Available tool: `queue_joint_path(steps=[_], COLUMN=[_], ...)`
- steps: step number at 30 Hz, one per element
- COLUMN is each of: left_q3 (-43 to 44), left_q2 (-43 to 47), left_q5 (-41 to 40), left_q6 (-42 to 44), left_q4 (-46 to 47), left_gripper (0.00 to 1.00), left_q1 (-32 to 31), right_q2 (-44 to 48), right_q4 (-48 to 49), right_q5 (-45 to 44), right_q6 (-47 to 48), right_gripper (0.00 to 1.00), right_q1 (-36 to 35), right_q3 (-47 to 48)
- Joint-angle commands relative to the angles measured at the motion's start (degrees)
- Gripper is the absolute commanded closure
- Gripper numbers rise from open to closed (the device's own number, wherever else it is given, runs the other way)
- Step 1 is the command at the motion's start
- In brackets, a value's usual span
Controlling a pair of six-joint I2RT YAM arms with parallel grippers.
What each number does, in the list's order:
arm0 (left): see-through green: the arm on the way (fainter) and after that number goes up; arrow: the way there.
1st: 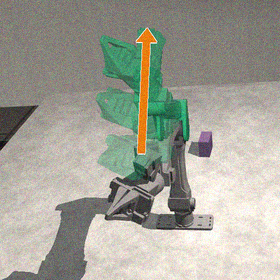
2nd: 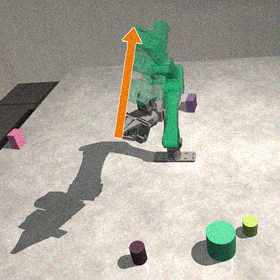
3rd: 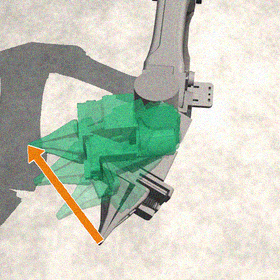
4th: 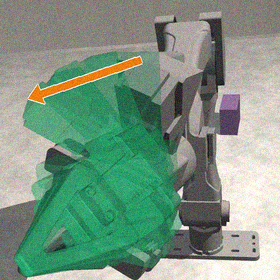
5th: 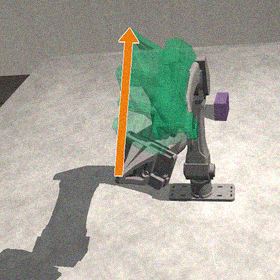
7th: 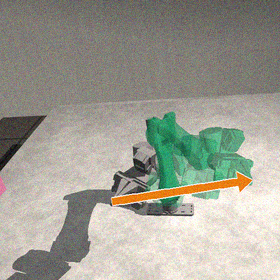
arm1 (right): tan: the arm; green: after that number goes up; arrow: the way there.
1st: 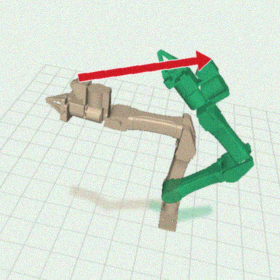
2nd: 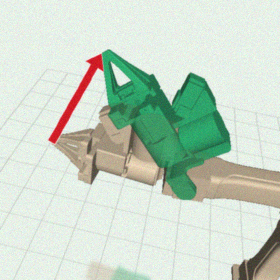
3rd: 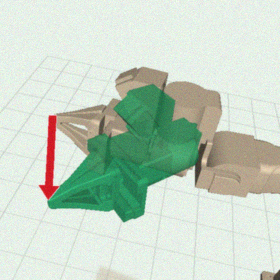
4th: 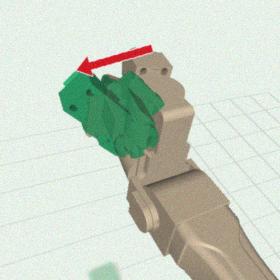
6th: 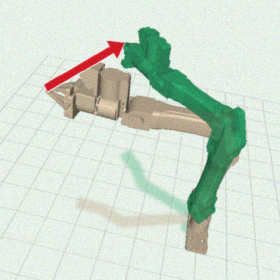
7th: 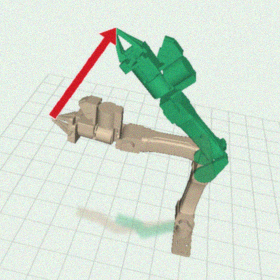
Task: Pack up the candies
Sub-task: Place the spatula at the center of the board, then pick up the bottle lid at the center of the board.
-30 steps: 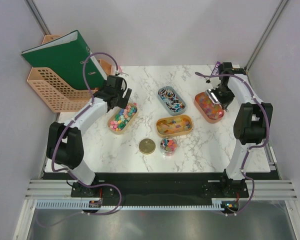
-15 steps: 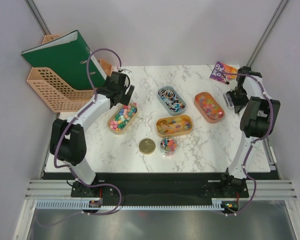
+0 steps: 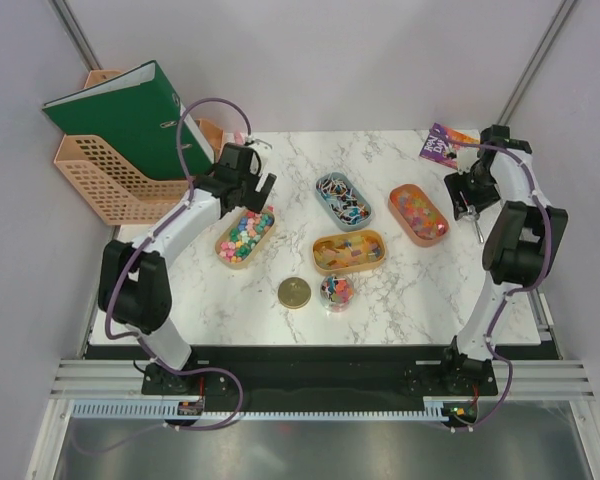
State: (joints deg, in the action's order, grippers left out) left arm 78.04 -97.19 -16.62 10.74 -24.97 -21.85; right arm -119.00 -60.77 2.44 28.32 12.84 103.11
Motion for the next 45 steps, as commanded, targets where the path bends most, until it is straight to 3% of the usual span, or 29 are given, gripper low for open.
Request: queue_joint_path(steps=[1, 3, 5, 9, 10, 11, 19, 26, 45], left_q3=[-4.5, -10.2, -14.0, -22.6, -23.5, -23.9, -20.8, -25.0, -20.4], left_q2=[7.8, 11.6, 13.3, 16.8, 16.8, 16.3, 10.8, 12.1, 0.6], left_q5=[16.4, 28.8, 34.9, 38.1, 38.3, 37.6, 42.0, 45.4, 36.0], left_q6=[9.8, 15.1, 18.8, 27.5, 28.0, 27.9, 27.7, 36.1, 34.1], left_q4=[0.5, -0.2, -1.1, -2.5, -1.9, -1.7, -3.9, -4.3, -1.5], left_gripper=[0.00, 0.02, 0.02, 0.00, 0.00, 0.00, 0.02, 0.00, 0.00], left_q1=[-0.3, -0.7, -2.5, -7.5, -9.2, -9.8, -11.6, -13.8, -19.8], right_q2=[13.1, 16.5, 20.3, 23.2, 24.0, 24.4, 29.1, 31.4, 32.4], right_q4=[1.0, 3.5, 3.8, 3.4, 3.5, 3.7, 4.3, 4.6, 4.5], right_q5=[10.6, 15.1, 18.9, 24.5, 25.1, 25.4, 26.7, 28.8, 30.4], right_q6=[7.1, 10.3, 12.5, 12.7, 12.3, 11.8, 13.2, 14.8, 20.5], right_gripper=[0.33, 0.32, 0.29, 0.25, 0.17, 0.02, 0.02, 0.02, 0.02], right_q1=[-0.7, -1.1, -1.9, -4.2, -4.5, -4.6, -5.7, -5.9, -6.5], right_q3=[-4.7, -10.3, -13.0, -17.3, -17.9, -18.3, -21.5, -26.4, -29.8])
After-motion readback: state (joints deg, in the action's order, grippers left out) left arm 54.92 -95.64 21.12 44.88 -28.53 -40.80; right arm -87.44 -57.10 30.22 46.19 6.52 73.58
